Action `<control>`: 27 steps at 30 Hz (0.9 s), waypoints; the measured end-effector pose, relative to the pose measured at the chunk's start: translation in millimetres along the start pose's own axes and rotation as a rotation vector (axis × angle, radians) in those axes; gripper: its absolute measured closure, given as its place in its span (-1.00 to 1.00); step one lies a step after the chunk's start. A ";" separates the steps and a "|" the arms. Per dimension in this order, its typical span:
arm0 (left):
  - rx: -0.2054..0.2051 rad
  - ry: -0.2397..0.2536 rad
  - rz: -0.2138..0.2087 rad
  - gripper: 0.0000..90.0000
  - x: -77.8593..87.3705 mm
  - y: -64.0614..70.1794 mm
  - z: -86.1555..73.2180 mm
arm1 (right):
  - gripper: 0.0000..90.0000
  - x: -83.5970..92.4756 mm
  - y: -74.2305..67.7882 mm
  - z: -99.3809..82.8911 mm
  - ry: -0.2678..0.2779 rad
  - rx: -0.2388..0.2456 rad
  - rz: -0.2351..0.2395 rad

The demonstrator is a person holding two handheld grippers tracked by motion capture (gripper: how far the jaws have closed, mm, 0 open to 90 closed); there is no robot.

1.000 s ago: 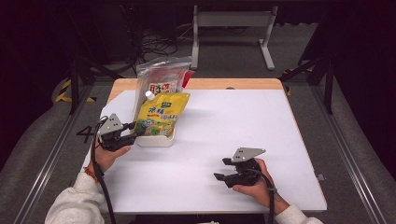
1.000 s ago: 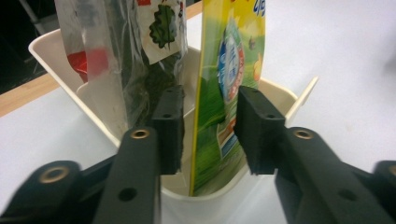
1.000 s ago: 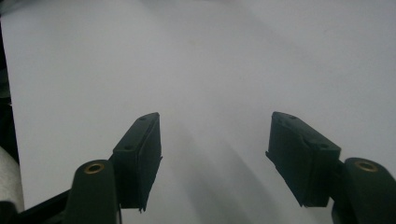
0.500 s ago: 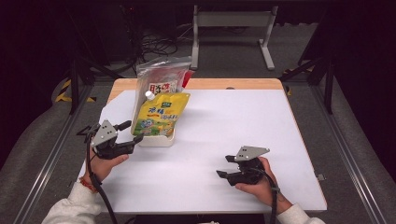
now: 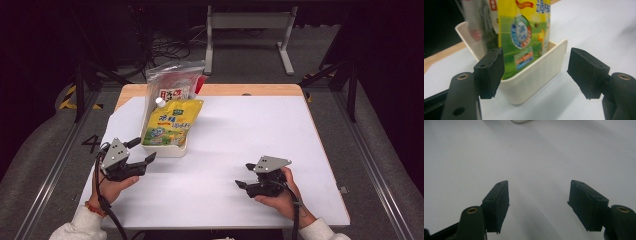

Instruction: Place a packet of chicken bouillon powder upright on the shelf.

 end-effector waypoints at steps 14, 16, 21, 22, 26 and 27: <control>-0.002 -0.037 -0.102 -0.51 -7.3 29.3 -4.5 | -0.39 9.1 7.2 -4.4 0.003 0.052 -0.093; 0.013 -0.043 -0.120 -0.54 -10.4 33.8 -6.2 | -0.41 10.3 8.3 -5.5 0.004 0.056 -0.097; -0.006 -0.068 -0.155 -0.58 -16.1 44.9 -7.9 | -0.45 12.8 10.9 -8.1 0.003 0.068 -0.125; -0.006 -0.074 -0.160 -0.59 -16.9 46.6 -8.3 | -0.46 13.3 11.5 -8.6 0.002 0.069 -0.131; -0.013 -0.092 -0.183 -0.62 -19.7 53.5 -10.4 | -0.48 15.1 12.8 -10.4 0.003 0.069 -0.138; -0.020 -0.098 -0.184 -0.62 -20.5 55.7 -11.0 | -0.49 15.9 13.1 -11.7 0.002 0.069 -0.145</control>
Point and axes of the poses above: each handheld gripper's, and its own axes: x roughly backward along the jaws, z roughly out of its top, y roughly to its right, the point moved 2 cm from there along -x, roughly forward along the jaws, and after that the axes turned 7 degrees about -x, right-handed, at the moved point
